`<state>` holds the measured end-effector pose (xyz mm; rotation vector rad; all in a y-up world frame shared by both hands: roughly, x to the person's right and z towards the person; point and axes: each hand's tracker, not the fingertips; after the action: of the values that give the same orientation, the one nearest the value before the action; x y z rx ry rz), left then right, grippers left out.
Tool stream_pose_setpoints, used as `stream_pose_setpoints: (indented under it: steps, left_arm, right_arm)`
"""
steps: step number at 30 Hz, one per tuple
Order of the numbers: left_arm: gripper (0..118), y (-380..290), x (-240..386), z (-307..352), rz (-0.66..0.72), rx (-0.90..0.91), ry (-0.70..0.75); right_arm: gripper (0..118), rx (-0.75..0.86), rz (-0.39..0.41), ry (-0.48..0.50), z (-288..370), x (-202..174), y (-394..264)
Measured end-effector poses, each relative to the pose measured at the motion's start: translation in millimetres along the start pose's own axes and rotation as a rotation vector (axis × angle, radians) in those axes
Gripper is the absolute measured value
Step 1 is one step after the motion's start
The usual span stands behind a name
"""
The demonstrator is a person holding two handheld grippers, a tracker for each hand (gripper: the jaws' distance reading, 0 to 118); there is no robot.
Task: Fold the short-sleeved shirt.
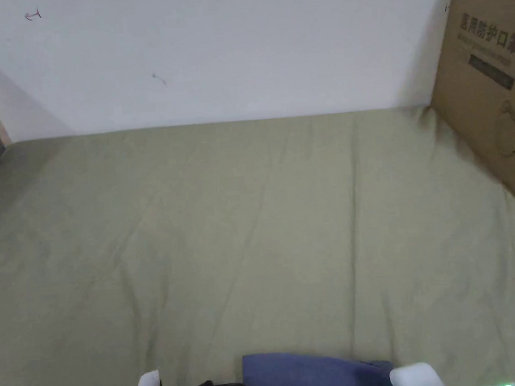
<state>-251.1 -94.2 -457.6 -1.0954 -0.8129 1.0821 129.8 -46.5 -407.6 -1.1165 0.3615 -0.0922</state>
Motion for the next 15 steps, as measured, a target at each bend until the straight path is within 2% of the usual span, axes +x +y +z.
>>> stream_pose_setpoints:
  steps: [2, 3, 4, 6, 8, 9, 10, 11, 12, 13, 15]
  left_arm:
    - [118, 10, -18, -23, 0.067, -0.098, -0.055]
    - [118, 13, -18, -38, 0.061, -0.171, -0.174]
    - [118, 14, -11, -55, 0.033, -0.203, -0.217]
    - [118, 12, -1, -92, -0.018, -0.324, -0.085]
    - [113, 6, 8, -104, -0.155, -0.280, 0.000]
    - [102, 5, 10, -105, -0.142, -0.241, 0.012]
    - [40, 6, 6, -101, -0.124, -0.190, 0.098]
    - [21, 6, -3, -98, -0.098, -0.133, 0.322]
    - [21, 2, -15, -93, 0.017, -0.125, 0.162]
    - [21, -2, -5, -91, 0.016, -0.103, 0.102]
    - [21, -7, 14, -96, -0.090, -0.108, 0.219]
  right_arm:
    - [0, 0.010, -0.056, 0.024, 0, 5, -2]
    - [0, 0.013, -0.075, 0.034, -1, 7, -3]
    - [0, 0.016, -0.085, 0.041, -2, 9, -4]
    - [0, 0.021, -0.099, 0.052, -2, 12, -6]
    - [0, 0.028, -0.104, 0.063, -4, 15, -7]
    - [0, 0.036, -0.110, 0.073, -3, 17, -9]
    - [0, 0.045, -0.121, 0.085, -3, 19, -11]
    - [0, 0.055, -0.139, 0.098, -2, 21, -13]
    - [0, 0.078, -0.168, 0.156, -3, 23, -14]
    - [0, 0.072, -0.177, 0.121, -3, 24, -16]
    - [0, 0.069, -0.194, 0.126, -2, 24, -15]
